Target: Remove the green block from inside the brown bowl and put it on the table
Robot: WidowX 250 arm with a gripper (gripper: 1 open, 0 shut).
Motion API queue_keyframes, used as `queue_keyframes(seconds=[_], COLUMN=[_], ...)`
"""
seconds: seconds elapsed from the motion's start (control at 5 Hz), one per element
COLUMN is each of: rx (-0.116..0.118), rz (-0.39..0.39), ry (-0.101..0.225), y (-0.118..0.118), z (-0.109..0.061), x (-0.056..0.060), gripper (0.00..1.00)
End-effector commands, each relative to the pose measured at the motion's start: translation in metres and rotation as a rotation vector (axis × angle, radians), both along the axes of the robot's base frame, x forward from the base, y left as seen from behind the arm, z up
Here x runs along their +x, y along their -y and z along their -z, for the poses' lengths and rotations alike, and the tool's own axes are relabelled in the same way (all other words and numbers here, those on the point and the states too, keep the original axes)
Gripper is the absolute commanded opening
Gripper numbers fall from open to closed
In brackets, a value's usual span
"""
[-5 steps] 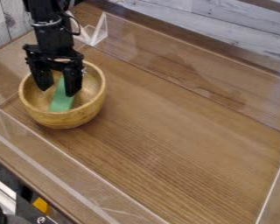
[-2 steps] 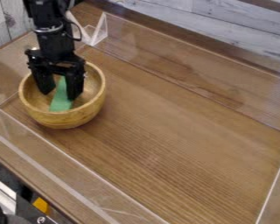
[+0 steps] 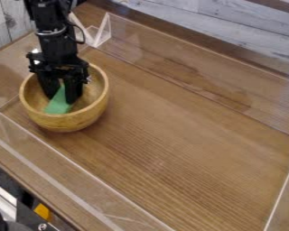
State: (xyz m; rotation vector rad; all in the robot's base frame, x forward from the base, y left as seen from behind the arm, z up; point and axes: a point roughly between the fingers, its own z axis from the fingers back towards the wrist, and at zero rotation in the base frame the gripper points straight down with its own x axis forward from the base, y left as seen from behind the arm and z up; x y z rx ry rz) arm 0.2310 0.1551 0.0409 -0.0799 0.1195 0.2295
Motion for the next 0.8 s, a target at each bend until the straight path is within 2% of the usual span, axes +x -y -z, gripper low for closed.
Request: queue_keyframes(seconds=[0.0,0.6], rx=[0.017,0.017], rz=[0.005,0.002], ry=[0.019,0.023], y=[-0.0012,0.0001], z=[-0.0074,-0.0130], x=[0.0026,0.0028], gripper=[0.00,0.00])
